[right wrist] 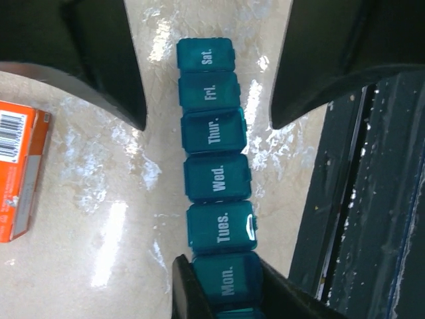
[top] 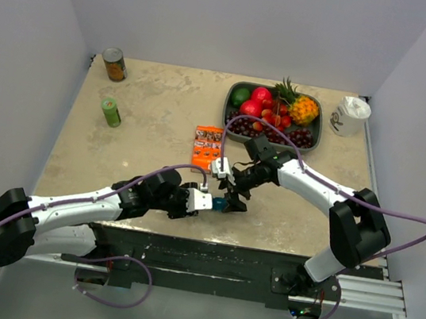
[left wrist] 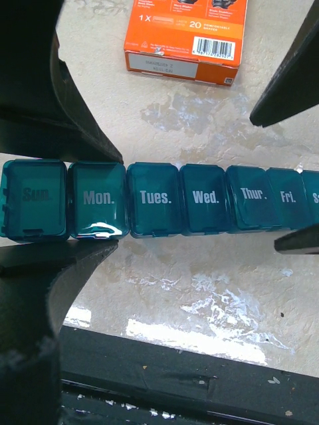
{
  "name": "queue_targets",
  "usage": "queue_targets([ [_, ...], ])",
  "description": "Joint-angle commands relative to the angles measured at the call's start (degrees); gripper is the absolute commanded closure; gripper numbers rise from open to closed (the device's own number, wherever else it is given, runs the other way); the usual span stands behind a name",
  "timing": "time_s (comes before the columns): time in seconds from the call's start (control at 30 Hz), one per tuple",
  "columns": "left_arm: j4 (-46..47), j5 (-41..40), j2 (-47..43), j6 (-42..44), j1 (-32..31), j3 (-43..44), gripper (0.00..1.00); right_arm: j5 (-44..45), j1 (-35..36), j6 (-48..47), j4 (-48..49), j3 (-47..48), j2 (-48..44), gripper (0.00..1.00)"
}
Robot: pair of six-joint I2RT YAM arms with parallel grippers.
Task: Sort the pills into containers
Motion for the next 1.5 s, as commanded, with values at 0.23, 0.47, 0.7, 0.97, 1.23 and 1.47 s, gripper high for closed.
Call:
queue_targets([
  [0.23,0.9,1.1,-0.6,0.0,-0.3,1.3,1.0,4.6,2.5,0.6,2.6,0.2,0.0,0.23],
  [0.47,1.1,1.6,-0.5,0.0,-0.3,1.3,1.0,6.2,2.5,2.4,4.4,0.3,0.2,0.3],
  [0.7,0.9,1.6,-0.6,0.0,-0.3,1.1,1.0,6.1,2.2,3.3,4.0,1.1,-0.2,0.36],
  [0.97,1.0,1.6,-0.3,-0.1,-0.2,1.2,1.0,2.8,2.6,-0.8,-0.2,1.3,-0.1,0.23],
  [1.23,1.0,2.0,-0.1,-0.4,-0.2,1.4,1.0,7.0,3.6,1.8,2.8,0.7,1.3,0.21],
  [1.47,0.9,2.2,-0.2,-0.3,-0.2,1.3,1.0,8.5,3.9,3.7,4.4,0.7,1.7,0.28],
])
